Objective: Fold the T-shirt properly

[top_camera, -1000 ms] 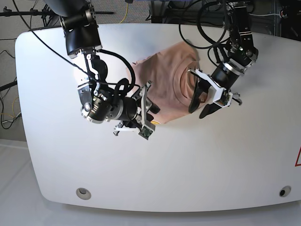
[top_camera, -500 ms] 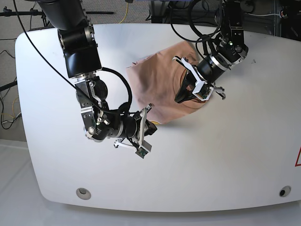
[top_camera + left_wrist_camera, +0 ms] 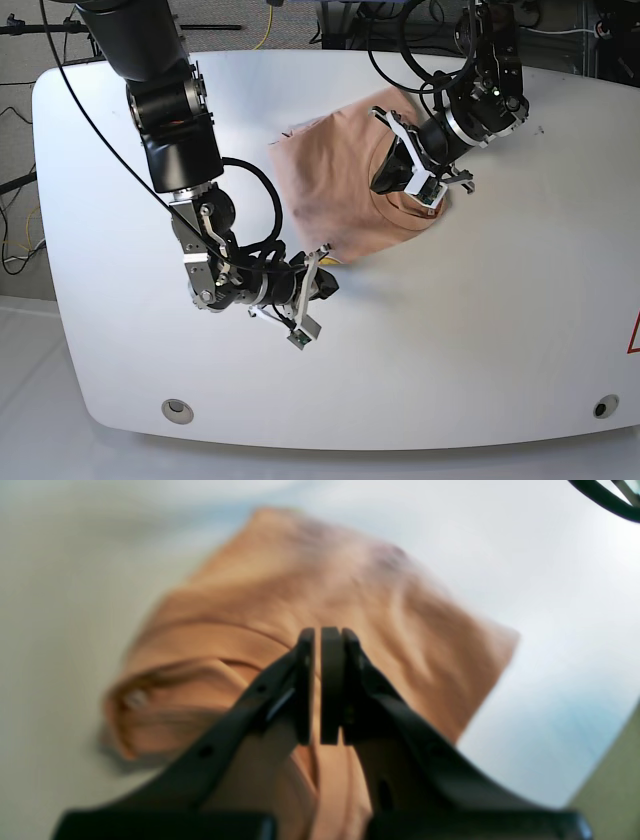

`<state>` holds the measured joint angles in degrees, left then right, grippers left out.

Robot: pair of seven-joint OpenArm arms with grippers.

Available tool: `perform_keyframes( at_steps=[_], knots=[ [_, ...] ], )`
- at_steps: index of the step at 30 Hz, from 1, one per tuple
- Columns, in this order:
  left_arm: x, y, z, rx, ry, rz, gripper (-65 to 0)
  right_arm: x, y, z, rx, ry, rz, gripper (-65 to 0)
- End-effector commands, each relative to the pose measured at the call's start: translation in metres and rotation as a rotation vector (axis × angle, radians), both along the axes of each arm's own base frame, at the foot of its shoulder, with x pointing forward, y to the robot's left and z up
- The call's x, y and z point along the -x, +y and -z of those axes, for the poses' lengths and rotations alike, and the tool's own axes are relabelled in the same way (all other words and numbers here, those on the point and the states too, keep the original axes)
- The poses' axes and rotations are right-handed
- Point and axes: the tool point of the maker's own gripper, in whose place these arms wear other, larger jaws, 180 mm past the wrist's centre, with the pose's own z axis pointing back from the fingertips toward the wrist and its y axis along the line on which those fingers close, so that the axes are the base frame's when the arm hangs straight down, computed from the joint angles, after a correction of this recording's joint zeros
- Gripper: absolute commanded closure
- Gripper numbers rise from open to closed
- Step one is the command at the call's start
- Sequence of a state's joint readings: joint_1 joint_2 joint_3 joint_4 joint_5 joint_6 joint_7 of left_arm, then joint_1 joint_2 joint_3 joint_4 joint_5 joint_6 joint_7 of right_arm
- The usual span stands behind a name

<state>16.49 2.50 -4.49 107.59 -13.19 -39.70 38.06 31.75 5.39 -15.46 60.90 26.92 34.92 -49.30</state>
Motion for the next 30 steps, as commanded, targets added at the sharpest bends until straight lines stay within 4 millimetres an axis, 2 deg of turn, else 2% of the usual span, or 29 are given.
perform_keyframes(
  at_steps=[1,6,14,17,22,30],
  knots=[
    [-0.003,0.000,-0.005,0.035,0.000,-0.008,0.0,-0.015,0.010,-0.018,-0.034,-0.054,-0.015,0.0],
    [-0.001,0.013,0.010,0.038,0.052,-0.047,0.0,-0.005,0.031,-0.007,-0.042,-0.038,-0.059,0.0],
    [0.008,0.034,0.051,0.045,0.176,-0.114,0.0,0.004,0.032,0.013,-0.039,0.009,-0.056,0.0],
    [0.006,0.037,0.058,0.066,0.185,-0.133,0.0,0.009,0.028,0.021,-0.039,0.023,-0.047,0.0],
    [0.002,0.042,0.061,0.088,0.165,-0.148,0.0,0.012,0.008,0.032,-0.012,0.037,-0.026,0.0],
    [-0.017,0.043,0.057,0.110,0.128,-0.157,0.0,0.027,-0.025,0.056,0.035,0.081,0.008,0.0]
  ],
)
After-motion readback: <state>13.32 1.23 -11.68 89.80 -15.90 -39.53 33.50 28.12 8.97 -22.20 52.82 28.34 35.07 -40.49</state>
